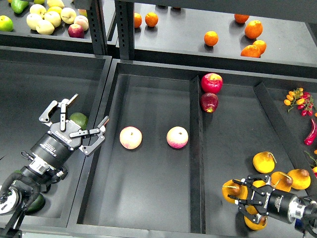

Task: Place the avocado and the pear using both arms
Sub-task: 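Carry the pear into the side bin of yellow pears and release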

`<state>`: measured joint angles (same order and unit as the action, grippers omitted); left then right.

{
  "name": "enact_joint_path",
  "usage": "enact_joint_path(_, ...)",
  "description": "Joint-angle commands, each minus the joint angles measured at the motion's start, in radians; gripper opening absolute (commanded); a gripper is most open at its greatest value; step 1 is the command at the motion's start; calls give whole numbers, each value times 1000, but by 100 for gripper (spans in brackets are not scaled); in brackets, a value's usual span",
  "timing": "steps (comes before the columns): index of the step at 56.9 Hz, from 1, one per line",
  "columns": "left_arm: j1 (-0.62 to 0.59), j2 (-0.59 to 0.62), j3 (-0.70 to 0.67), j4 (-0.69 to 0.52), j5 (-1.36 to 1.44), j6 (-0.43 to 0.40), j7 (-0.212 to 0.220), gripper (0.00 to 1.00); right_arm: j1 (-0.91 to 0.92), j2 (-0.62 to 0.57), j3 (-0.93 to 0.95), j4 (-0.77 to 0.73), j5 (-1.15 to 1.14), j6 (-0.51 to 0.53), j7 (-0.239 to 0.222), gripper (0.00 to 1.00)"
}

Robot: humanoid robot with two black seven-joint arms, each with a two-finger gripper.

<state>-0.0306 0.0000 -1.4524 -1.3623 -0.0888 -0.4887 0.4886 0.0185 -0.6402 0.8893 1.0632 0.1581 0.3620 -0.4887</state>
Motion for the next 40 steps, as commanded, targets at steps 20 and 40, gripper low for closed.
enact_joint_path(20, 9, 0, 1, -6, 0, 0, 0, 99, 0, 20, -6, -34, -29, 0, 0, 34)
enact_joint_path(40, 11, 0, 1, -6, 0, 0, 0, 99, -6, 51, -7, -52, -52, -1, 0, 40)
